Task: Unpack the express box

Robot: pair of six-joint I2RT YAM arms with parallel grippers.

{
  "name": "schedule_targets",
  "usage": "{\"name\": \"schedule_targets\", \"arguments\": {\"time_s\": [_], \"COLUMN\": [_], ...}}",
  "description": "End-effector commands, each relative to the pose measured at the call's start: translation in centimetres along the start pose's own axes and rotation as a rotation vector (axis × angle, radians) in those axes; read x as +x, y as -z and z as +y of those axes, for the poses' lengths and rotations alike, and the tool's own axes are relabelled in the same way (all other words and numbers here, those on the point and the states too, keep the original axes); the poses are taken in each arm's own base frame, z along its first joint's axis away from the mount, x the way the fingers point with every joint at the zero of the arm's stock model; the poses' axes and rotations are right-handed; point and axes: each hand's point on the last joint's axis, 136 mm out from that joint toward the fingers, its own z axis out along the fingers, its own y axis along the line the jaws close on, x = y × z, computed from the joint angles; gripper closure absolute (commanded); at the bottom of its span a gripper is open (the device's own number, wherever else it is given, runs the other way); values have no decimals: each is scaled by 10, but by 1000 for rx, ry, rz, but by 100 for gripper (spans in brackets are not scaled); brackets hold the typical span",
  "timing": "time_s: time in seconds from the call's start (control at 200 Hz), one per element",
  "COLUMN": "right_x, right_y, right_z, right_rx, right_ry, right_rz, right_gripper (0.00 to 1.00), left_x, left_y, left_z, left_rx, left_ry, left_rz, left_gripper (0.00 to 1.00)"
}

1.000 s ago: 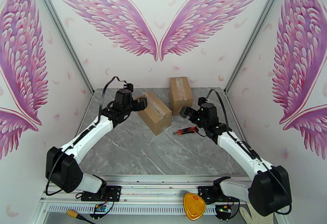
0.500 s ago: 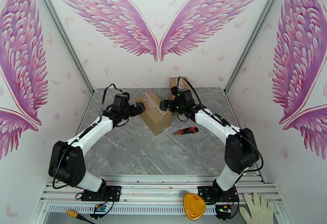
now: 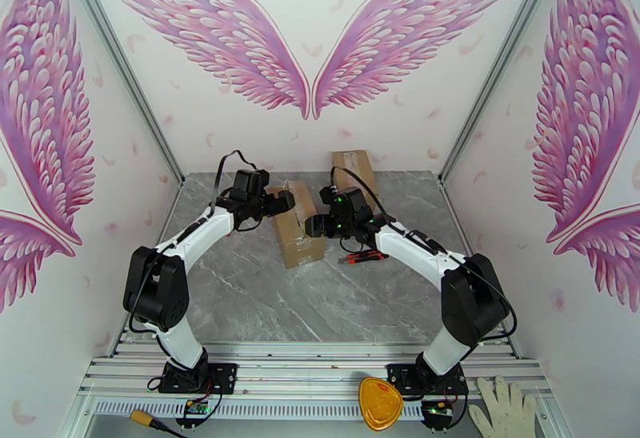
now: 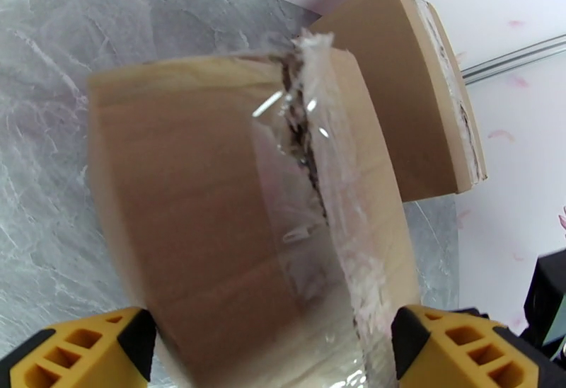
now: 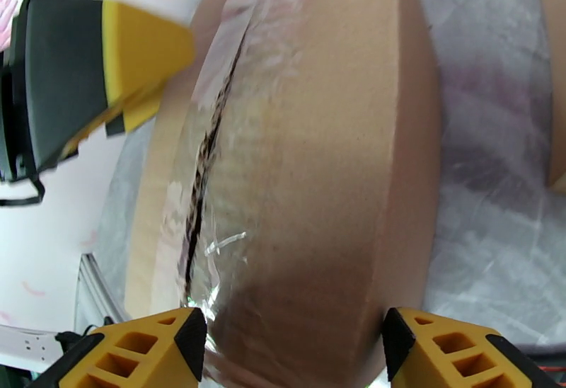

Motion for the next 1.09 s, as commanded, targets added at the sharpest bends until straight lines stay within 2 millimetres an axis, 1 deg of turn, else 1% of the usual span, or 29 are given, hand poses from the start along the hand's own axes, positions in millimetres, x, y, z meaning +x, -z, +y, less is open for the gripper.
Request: {"name": "schedule_targets", "arguments": {"time_s": [0.0, 0.045, 0.11, 0.195, 0.265, 0.335, 0.425, 0.51, 0.635, 0.705, 0.77, 0.86, 0.905, 1.089], "right_x": [3, 0, -9, -23, -32, -39, -46, -52, -67, -78, -88, -106, -112, -139], "right_y": [9, 9, 12, 15, 12, 4, -7, -14, -18, -17, -18, -19, -24, -44], "right_z": [4, -2, -6, -7, -8, -8, -10, -14, -19, -20, -21, -18, -18, -14], "right_rx": [42, 81, 116, 146, 159, 169, 178, 197, 241, 277, 302, 327, 335, 361], "right_ry": [-3, -8, -4, 5, 14, 12, -8, -30, -25, -7, 18, 46, 53, 99], "right_rz": [-6, -18, -51, -95, -109, -105, -89, -95, -125, -140, -151, -170, -172, -186], "right_gripper": [33, 34, 34, 35, 37, 40, 43, 43, 43, 43, 43, 46, 46, 48], "left_x": [2, -1, -10, -29, -45, -58, -65, -60, -50, -53, -57, -57, -57, -64], "left_y": [4, 9, 19, 38, 52, 59, 58, 50, 31, 25, 23, 19, 18, 20], "left_z": [2, 4, 8, 13, 14, 9, 3, 2, 16, 21, 25, 38, 44, 45], "left_rx": [-23, -39, -76, -176, -241, -262, -282, -316, -338, -343, -354, -366, -358, -303], "left_ry": [-49, -60, -74, -118, -136, -124, -106, -118, -103, -92, -95, -77, -62, -51], "left_rz": [39, 25, -2, -54, -90, -121, -124, -96, -41, -32, -37, -28, -25, -39], "left_gripper": [7, 7, 7, 7, 8, 11, 15, 15, 16, 16, 18, 19, 19, 20]}}
